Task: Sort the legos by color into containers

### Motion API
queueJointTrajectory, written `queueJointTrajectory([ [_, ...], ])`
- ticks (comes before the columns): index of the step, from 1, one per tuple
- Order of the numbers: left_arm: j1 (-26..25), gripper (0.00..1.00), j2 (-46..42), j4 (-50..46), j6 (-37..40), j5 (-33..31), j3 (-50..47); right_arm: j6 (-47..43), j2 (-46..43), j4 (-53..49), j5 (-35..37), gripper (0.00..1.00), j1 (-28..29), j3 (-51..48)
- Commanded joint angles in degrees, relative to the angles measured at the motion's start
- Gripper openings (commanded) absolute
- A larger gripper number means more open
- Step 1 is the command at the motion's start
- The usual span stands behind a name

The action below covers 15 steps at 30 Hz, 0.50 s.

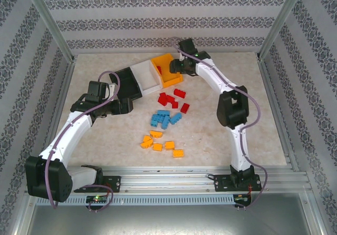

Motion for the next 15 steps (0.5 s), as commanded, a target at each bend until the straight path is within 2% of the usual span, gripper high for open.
queueJointTrajectory([
  [1, 0.5, 1.00, -0.7, 0.6, 1.0, 0.4, -0.9, -2.9, 6.2, -6.8, 3.7, 0.64, 0.4, 6.7],
  [8, 0.5, 1.00, 0.2, 0.3, 1.3, 0.9, -0.7, -1.7, 15.3, -12.5, 8.6, 0.60, -0.2, 19.4],
  [12, 0.5, 1.00, 0.1, 0.3, 1.2, 0.9, -0.7, -0.1, 15.1, -13.5, 13.0, 0.48, -0.6, 17.9],
  [15, 0.4, 1.00, 0.1, 0.3, 1.1, 1.0, -0.7, 2.0, 12.8, -13.1, 15.3, 0.39, -1.6, 13.1],
])
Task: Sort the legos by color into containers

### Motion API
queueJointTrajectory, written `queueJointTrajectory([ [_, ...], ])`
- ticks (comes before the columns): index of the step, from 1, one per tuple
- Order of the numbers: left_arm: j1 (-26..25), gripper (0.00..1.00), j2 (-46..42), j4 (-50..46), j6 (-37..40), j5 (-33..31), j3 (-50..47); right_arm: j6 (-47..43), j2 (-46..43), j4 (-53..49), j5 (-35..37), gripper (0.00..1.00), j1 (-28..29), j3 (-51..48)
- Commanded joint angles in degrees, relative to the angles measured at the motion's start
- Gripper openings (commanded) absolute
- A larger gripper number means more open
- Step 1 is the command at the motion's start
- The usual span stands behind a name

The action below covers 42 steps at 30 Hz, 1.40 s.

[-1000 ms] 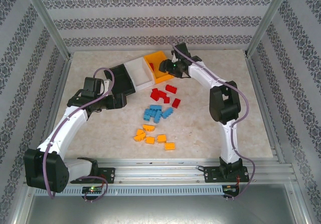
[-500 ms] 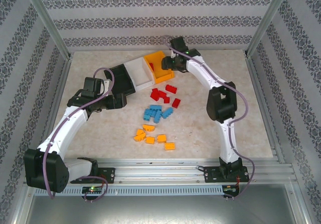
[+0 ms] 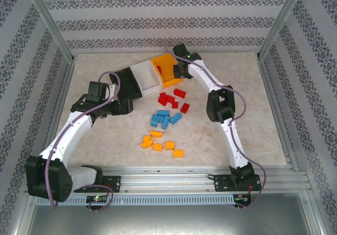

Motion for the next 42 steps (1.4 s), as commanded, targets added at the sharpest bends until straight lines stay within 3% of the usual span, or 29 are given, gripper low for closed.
queueJointTrajectory([
  [1, 0.4, 1.00, -0.2, 0.3, 0.9, 0.7, -0.3, 2.6, -3.9, -1.5, 5.0, 0.38, -1.6, -5.5],
  [9, 0.4, 1.00, -0.5, 0.5, 0.9, 0.8, -0.6, 4.4, -19.8, 10.0, 1.1, 0.38, -4.2, -31.8],
  [15, 0.4, 1.00, -1.0, 0.8, 0.6, 1.6, -0.9, 4.0, -33.4, 17.1, -3.6, 0.54, -4.1, -46.3],
  [20, 0.2, 1.00, -3.3, 1.7, -0.5, 3.3, -1.4, 6.0, -45.8, 16.6, -4.6, 0.65, -3.2, -55.9],
  [27, -0.6, 1.00, -8.4, -0.8, -3.3, 8.5, -1.1, 10.0, -56.3, 11.9, -4.9, 0.67, -0.9, -69.8],
  [32, -0.6, 1.00, -8.0, -0.1, -7.1, 11.0, 0.5, 12.6, -57.4, 14.6, -5.6, 0.66, 1.3, -74.9],
  [36, -0.7, 1.00, -8.0, -4.3, -9.4, 13.8, 2.8, 13.3, -52.9, 14.6, -6.1, 0.65, 4.0, -72.5],
  [39, -0.7, 1.00, -7.2, -11.7, -5.2, 15.0, 5.0, 14.5, -49.9, 16.3, -7.5, 0.64, 5.1, -71.6],
  [42, -0.7, 1.00, -6.2, -15.6, -0.7, 12.3, 5.1, 15.0, -47.0, 17.0, -7.5, 0.64, 6.1, -70.2],
])
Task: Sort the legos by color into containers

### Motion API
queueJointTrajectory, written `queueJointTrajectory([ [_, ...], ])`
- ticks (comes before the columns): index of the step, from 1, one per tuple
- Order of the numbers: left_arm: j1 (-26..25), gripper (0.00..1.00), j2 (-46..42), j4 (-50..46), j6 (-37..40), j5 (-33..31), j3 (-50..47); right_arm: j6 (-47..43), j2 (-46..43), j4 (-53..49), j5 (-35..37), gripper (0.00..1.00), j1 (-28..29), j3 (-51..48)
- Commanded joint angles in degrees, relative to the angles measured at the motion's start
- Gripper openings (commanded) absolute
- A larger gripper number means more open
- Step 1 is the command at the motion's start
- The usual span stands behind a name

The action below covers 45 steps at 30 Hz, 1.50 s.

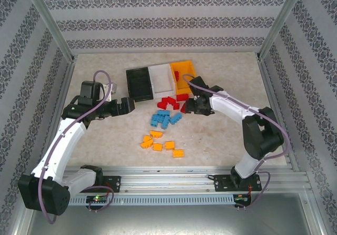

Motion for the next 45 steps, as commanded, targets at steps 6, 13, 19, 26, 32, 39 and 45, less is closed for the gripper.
queueJointTrajectory([
  [6, -0.5, 1.00, -3.6, 5.4, 4.9, -0.1, -9.1, 2.7, 6.7, 1.6, -0.9, 0.64, 2.2, 5.5],
  [13, -0.6, 1.00, -7.7, 9.7, 5.9, -2.9, -13.8, 2.5, 10.0, 1.3, 0.2, 0.65, 2.3, 7.9],
  [19, -0.6, 1.00, -7.1, 9.8, 6.2, -2.9, -14.2, 2.7, 13.5, 1.4, 0.1, 0.65, 2.0, 10.8],
  [26, -0.8, 1.00, -6.6, 10.0, 6.2, -2.7, -14.5, 3.2, 16.9, 1.7, 0.0, 0.64, 1.7, 11.8],
  [32, -1.3, 1.00, -6.3, 9.9, 6.3, -3.1, -14.6, 3.5, 15.2, 3.9, -0.5, 0.51, 0.1, 7.6],
  [39, -1.6, 1.00, -6.1, 9.6, 6.4, -3.6, -14.5, 3.4, 9.6, 5.6, 0.5, 0.29, -1.4, 1.2],
  [45, -2.3, 1.00, -6.1, 9.0, 6.7, -4.5, -14.4, 3.9, 2.8, 6.3, 1.3, 0.28, -2.0, -5.5],
])
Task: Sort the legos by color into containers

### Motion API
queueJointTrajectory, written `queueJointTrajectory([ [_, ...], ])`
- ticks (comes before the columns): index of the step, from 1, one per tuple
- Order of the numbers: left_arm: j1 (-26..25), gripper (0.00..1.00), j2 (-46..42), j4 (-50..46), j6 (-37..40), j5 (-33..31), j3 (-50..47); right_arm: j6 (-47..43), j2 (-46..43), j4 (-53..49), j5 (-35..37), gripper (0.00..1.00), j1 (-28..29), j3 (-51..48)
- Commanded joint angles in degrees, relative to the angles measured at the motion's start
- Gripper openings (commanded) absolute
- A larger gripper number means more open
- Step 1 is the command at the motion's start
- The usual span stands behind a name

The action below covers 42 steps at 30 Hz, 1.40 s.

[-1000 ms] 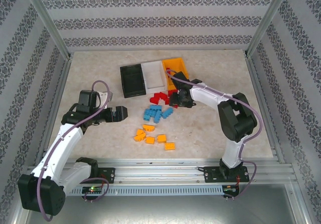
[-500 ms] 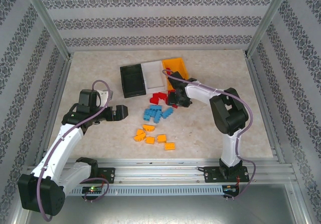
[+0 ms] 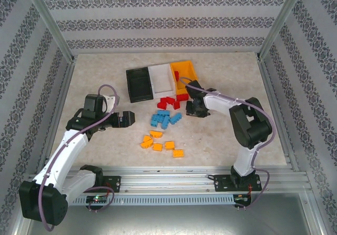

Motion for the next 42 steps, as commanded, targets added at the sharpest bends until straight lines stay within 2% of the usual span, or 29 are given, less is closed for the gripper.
queueJointTrajectory([
  [1, -1.1, 1.00, -0.1, 0.6, 1.3, -1.1, 0.1, 1.2, -5.4, -0.3, 1.5, 0.27, -0.6, -3.9],
  [12, -4.9, 1.00, 0.7, -0.4, 1.4, -0.9, 0.3, 4.9, -26.2, -4.0, 4.7, 0.27, 2.2, -17.2],
  [18, -7.5, 1.00, 3.3, -0.8, 1.8, 1.2, 0.5, 7.0, -38.0, -8.0, 5.7, 0.26, 3.3, -22.2],
  [22, -7.7, 1.00, 4.1, -1.2, 1.8, 3.7, 1.0, 6.1, -42.7, -7.3, 7.2, 0.27, 3.2, -24.0],
  [29, -7.8, 1.00, 3.7, -1.2, 1.9, 2.7, 0.8, 2.4, -38.5, -7.4, 5.4, 0.27, 3.0, -18.4],
  [36, -7.9, 1.00, 5.0, -0.5, 1.9, 4.1, 0.5, -2.3, -27.8, -7.9, 4.1, 0.27, 2.4, -5.6],
  [42, -7.9, 1.00, 5.5, -0.3, 2.0, 4.5, 0.4, -6.8, -16.7, -8.1, 1.7, 0.27, -1.7, 7.4],
])
